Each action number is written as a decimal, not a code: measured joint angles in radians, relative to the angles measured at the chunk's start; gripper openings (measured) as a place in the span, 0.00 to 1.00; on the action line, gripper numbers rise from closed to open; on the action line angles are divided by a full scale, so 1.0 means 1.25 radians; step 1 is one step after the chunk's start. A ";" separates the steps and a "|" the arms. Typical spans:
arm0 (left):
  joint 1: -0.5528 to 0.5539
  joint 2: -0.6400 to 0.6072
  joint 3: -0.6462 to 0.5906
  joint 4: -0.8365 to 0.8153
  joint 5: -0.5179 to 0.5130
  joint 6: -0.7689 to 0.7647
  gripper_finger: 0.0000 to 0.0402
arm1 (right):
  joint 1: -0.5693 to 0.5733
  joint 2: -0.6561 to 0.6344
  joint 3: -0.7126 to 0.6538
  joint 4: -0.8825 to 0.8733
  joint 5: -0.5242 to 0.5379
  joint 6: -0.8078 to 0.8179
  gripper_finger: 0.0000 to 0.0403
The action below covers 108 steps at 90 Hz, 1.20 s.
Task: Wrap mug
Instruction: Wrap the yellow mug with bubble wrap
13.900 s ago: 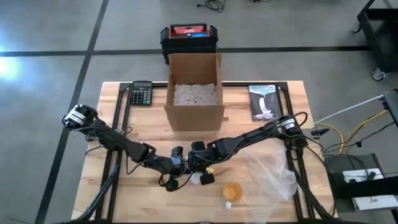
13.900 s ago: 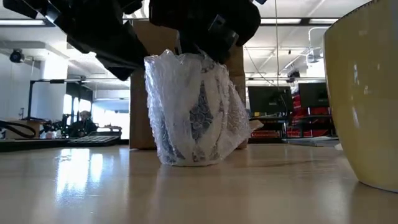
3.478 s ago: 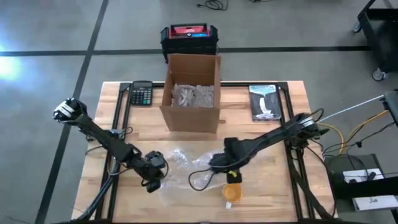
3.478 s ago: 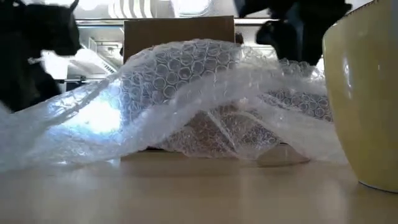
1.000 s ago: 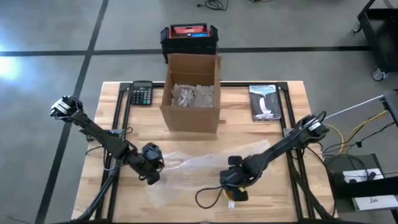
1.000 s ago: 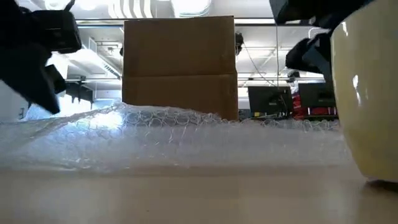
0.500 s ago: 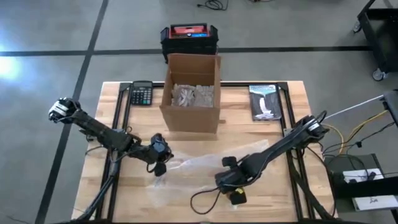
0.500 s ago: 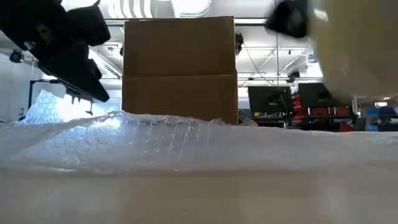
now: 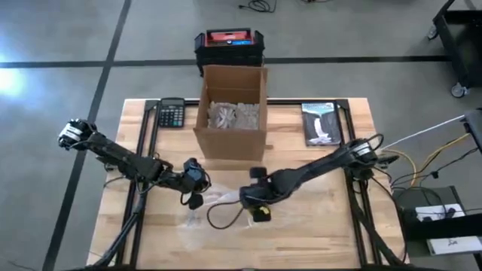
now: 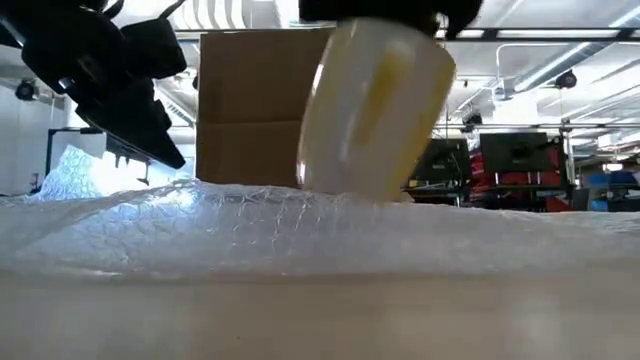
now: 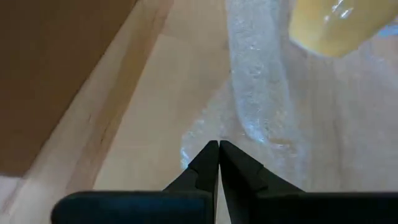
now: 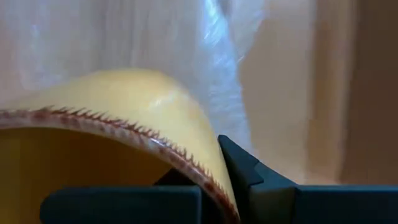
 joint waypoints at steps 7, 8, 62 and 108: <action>0.000 0.000 0.000 0.001 0.011 0.000 0.00 | -0.006 0.020 0.000 0.000 0.002 0.000 0.01; 0.000 0.000 0.000 0.001 0.011 0.000 0.00 | -0.007 0.023 0.000 -0.001 0.002 0.000 0.01; 0.000 0.002 0.000 0.005 0.012 0.000 0.00 | -0.017 -0.036 0.001 -0.011 -0.007 0.009 0.40; 0.000 0.002 0.000 0.006 0.018 -0.001 0.00 | 0.034 -0.214 -0.158 -0.254 0.000 0.180 0.66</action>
